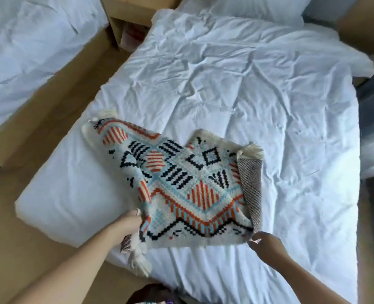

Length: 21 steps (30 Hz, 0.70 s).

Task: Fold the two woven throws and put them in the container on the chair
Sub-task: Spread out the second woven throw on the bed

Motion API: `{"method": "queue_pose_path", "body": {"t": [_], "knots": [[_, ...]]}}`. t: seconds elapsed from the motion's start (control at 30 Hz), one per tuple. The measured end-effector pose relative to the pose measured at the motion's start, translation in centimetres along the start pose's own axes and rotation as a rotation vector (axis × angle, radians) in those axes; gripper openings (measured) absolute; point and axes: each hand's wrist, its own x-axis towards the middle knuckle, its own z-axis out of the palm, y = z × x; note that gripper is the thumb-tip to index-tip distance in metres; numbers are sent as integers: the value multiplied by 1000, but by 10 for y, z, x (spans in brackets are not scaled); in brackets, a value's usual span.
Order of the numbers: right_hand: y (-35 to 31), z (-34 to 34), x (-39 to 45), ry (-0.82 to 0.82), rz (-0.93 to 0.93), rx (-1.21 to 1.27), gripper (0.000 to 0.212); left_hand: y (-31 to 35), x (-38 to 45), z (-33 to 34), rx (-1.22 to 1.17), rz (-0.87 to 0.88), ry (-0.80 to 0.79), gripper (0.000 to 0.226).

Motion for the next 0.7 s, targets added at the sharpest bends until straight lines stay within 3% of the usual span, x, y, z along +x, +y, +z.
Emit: {"method": "queue_pose_path", "body": {"t": [0.07, 0.17, 0.33, 0.4, 0.47, 0.53, 0.6, 0.7], "knots": [[2, 7, 2, -27, 18, 45, 15, 5, 1, 13, 125, -10, 34, 14], [8, 8, 28, -5, 85, 200, 18, 9, -3, 19, 263, -7, 269, 29], [7, -1, 79, 194, 249, 433, 44, -4, -2, 22, 467, 10, 664, 44], [2, 0, 103, 175, 276, 513, 59, -9, 2, 37, 565, 94, 752, 51], [-2, 2, 126, 135, 296, 589, 67, -11, 9, 61, 632, 229, 704, 54], [2, 5, 142, 138, 249, 552, 44, -7, 19, 93, 671, 320, 592, 55], [17, 6, 135, 259, 229, 541, 13, 5, 27, 127, 658, 367, 498, 53], [87, 38, 86, 463, 393, 625, 13, 36, 32, 175, 617, 398, 425, 50]]}}
